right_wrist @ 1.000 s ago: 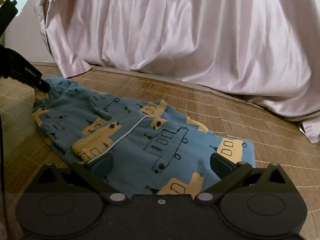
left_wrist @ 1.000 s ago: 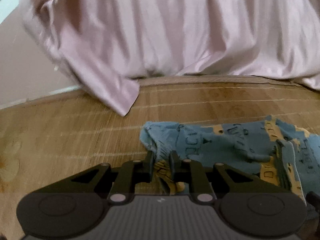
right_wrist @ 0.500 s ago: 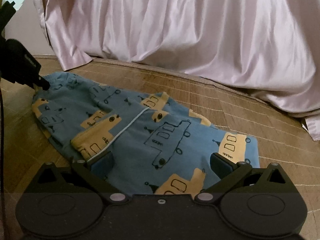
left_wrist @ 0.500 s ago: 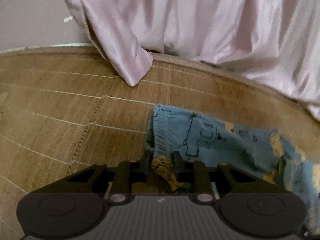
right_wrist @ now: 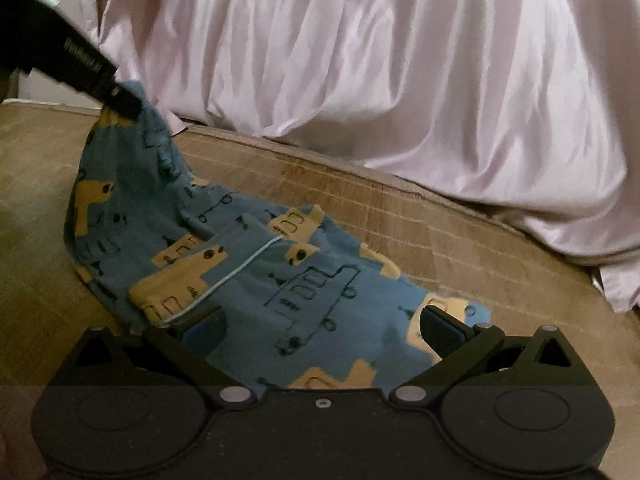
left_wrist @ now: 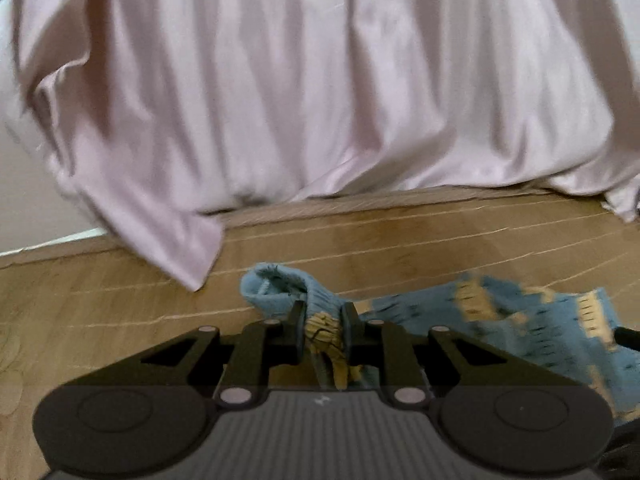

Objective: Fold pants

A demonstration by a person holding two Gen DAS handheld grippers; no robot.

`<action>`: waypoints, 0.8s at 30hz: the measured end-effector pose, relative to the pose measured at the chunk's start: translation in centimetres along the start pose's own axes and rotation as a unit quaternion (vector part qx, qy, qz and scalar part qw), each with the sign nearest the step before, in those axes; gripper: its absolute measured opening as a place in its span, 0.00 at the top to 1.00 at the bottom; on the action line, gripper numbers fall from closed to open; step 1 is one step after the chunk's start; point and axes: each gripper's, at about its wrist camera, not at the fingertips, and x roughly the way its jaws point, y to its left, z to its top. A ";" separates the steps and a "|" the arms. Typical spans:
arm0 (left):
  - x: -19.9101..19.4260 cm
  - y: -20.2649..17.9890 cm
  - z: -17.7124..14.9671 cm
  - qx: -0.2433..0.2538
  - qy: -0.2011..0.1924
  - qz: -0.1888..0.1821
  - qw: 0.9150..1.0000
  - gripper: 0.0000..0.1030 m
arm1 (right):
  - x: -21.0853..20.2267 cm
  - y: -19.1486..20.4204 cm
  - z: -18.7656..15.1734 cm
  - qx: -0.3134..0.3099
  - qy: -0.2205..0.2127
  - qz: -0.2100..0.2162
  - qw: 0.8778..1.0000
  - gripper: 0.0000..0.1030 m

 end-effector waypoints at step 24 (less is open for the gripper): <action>-3.7 -20.1 -0.8 0.165 0.008 -0.224 0.960 0.80 | -4.8 -19.6 -4.0 0.238 -0.001 -0.103 0.966 0.01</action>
